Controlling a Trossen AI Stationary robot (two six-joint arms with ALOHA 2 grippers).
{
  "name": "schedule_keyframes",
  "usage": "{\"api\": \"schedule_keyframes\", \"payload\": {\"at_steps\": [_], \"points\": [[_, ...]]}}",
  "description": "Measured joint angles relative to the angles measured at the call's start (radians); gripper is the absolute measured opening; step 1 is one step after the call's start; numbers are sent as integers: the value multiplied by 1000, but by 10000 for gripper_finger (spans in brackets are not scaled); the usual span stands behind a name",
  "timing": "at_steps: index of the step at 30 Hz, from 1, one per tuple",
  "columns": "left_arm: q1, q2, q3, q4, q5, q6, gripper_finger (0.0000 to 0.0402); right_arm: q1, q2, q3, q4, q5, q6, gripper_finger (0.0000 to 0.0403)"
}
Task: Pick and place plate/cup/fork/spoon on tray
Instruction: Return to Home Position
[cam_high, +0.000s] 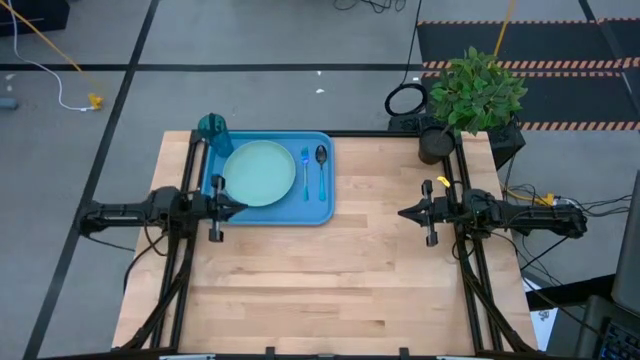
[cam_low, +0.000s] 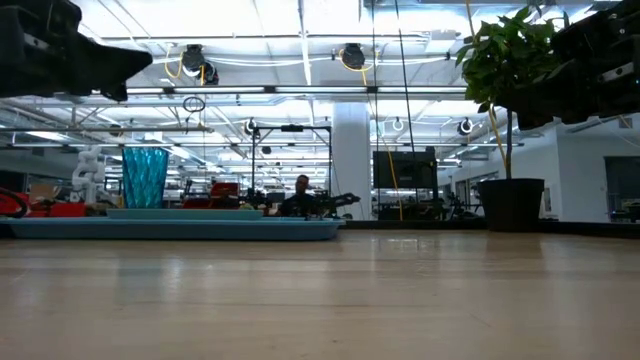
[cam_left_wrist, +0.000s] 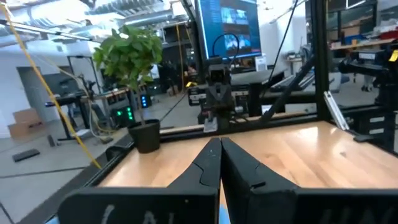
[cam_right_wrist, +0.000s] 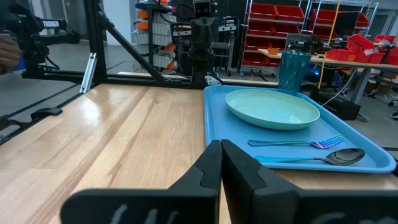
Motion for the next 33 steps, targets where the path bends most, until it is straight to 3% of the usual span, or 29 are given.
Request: {"api": "schedule_keyframes", "payload": {"at_steps": [10,33], "points": [[48,-1,1,-136,-3,-31,5,0,0,0,-1,0,0,0],[47,9,1,-139,-7,-7,6,0,0,0,-4,0,0,0]]}}
